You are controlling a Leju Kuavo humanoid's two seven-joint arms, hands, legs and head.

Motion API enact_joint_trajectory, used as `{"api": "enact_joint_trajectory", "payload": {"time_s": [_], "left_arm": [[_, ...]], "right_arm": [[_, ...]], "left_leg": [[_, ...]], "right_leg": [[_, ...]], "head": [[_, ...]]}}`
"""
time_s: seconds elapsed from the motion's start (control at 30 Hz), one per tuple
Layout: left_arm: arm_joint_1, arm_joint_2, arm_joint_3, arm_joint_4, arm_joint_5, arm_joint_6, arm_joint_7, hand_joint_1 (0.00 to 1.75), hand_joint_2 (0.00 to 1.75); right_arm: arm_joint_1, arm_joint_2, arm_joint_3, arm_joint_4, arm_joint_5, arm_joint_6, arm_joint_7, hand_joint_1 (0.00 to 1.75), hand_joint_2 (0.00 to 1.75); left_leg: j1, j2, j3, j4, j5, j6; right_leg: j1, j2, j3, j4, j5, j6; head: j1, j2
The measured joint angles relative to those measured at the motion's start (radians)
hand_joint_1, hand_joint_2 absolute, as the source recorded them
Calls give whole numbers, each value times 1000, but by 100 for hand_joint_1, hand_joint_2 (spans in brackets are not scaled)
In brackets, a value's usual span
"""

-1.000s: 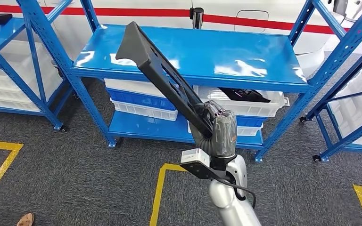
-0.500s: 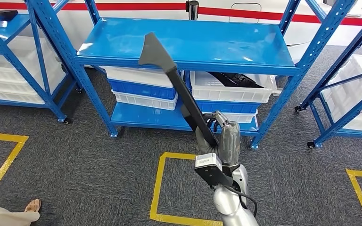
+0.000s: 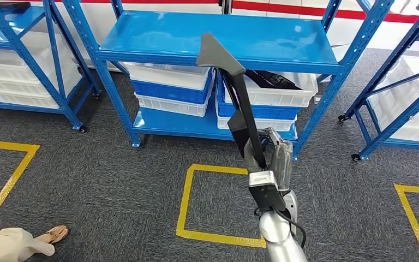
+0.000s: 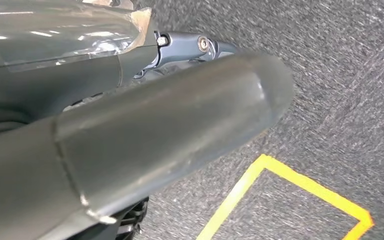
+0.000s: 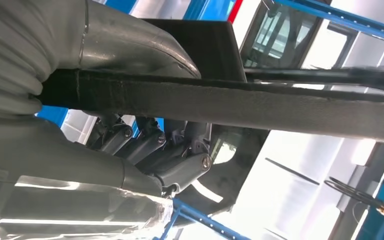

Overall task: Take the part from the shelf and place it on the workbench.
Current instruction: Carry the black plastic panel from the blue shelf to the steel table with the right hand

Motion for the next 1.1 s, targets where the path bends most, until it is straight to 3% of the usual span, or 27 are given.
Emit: {"api": "enact_joint_trajectory", "payload": {"time_s": [0.07,0.1,0.13,0.17,0.2,0.27,0.3,0.37,0.4,0.43,0.47,0.5,0.53,0.6,0.63,0.67,0.7,0.73,0.8,0.87,0.93,1.0,1.03,1.1], "left_arm": [[-1,0,-2,-1,-3,-6,-11,0,0],[-1,0,-3,-2,-3,-8,-15,0,0],[-1,1,-3,-2,-3,-9,-17,0,0],[-1,1,-3,-3,-3,-10,-18,0,0],[-1,1,-3,-4,-3,-10,-19,0,0],[-1,1,-3,-4,-3,-12,-19,0,0],[-1,1,-3,-4,-2,-12,-19,0,0],[-1,2,-3,-4,11,-16,-21,0,0],[-1,2,-1,-5,26,-23,-24,0,0],[0,3,3,-5,46,-32,-30,0,0],[0,4,8,-5,65,-41,-37,0,0],[1,6,13,-5,80,-50,-44,0,0],[1,8,17,-5,88,-55,-50,0,0],[1,14,24,-5,97,-60,-58,0,0],[0,17,27,-5,99,-61,-60,0,0],[-2,21,30,-5,102,-61,-61,0,0],[-5,24,31,-5,105,-60,-62,0,0],[-8,26,33,-5,112,-59,-62,0,0],[-13,32,41,-5,130,-57,-61,0,0],[-16,37,51,-6,141,-59,-62,0,0],[-16,41,57,-6,144,-61,-64,0,0],[-16,43,60,-7,144,-62,-65,0,0],[-16,43,61,-7,144,-62,-65,0,0],[-15,42,64,-7,144,-61,-65,0,0]], "right_arm": [[2,-1,-16,6,-8,4,-12,175,175],[3,-2,-22,9,-9,5,-16,175,175],[4,-2,-27,13,-11,6,-18,175,175],[5,-3,-32,16,-12,6,-20,175,175],[6,-3,-35,20,-12,6,-20,175,175],[6,-3,-39,24,-13,6,-21,175,175],[6,-2,-41,25,-12,5,-22,175,175],[9,-1,-44,25,-9,4,-28,175,175],[10,-1,-45,26,-7,2,-33,175,175],[11,-1,-47,28,-6,1,-39,175,175],[11,-2,-49,30,-6,-3,-44,175,175],[10,-2,-51,33,-7,-7,-48,175,175],[8,-3,-53,37,-8,-11,-51,175,175],[6,-5,-58,44,-10,-21,-57,175,175],[7,-8,-60,47,-10,-27,-59,175,175],[9,-11,-63,50,-9,-34,-61,175,175],[12,-14,-65,51,-7,-40,-63,175,175],[16,-17,-68,52,-6,-45,-64,175,175],[24,-24,-73,53,-5,-50,-67,175,175],[29,-29,-77,55,-6,-52,-70,175,175],[30,-33,-78,58,-8,-55,-72,175,175],[30,-37,-79,60,-10,-57,-72,175,175],[30,-39,-79,62,-10,-58,-73,175,175],[29,-45,-79,68,-14,-58,-76,175,175]], "left_leg": [[-1,5,-29,-5,29,13],[-2,6,-46,-4,42,16],[-3,7,-64,-3,56,15],[-3,8,-82,-3,69,13],[-3,9,-101,-1,83,11],[-3,10,-135,3,109,2],[-4,9,-149,7,121,-4],[-7,9,-164,13,142,-15],[-6,9,-167,12,152,-21],[-4,8,-169,8,162,-28],[0,7,-173,10,159,-35],[3,6,-179,23,135,-41],[6,4,-189,55,90,-46],[9,2,-213,176,-22,-54],[9,1,-222,243,-55,-57],[9,1,-222,292,-63,-59],[9,1,-209,309,-50,-58],[9,1,-179,291,-25,-55],[5,-2,-78,166,1,-38],[-2,-4,0,47,-13,-22],[-11,-4,14,7,-19,-10],[-10,1,14,-14,-1,4],[-7,4,14,-25,9,9],[-4,7,5,-32,22,13]], "right_leg": [[-3,4,-35,89,-87,-12],[-5,5,-50,153,-129,-14],[-7,5,-58,213,-153,-10],[-10,6,-56,255,-155,0],[-12,6,-40,267,-137,13],[-16,6,41,188,-91,33],[-16,6,102,106,-92,33],[-11,8,180,-20,-119,20],[-6,10,191,-48,-129,12],[-6,11,183,-49,-126,3],[-8,10,176,-47,-118,-6],[-11,8,169,-46,-109,-19],[-15,7,161,-47,-97,-31],[-11,5,143,-45,-75,-46],[-8,5,131,-42,-65,-48],[-5,5,117,-39,-56,-48],[-2,5,103,-35,-49,-47],[0,5,90,-30,-43,-46],[4,6,72,-25,-33,-42],[5,5,62,-24,-21,-32],[0,5,56,-27,-10,-15],[-2,6,42,-14,-16,-6],[-1,7,26,15,-34,-6],[-5,8,-25,132,-93,-10]], "head": [[5,0],[8,0],[9,0],[10,0],[10,0],[10,0],[11,0],[9,0],[8,0],[6,0],[5,0],[4,0],[3,0],[1,0],[1,0],[1,0],[1,0],[1,0],[1,0],[2,0],[1,0],[2,0],[3,0],[5,0]]}}
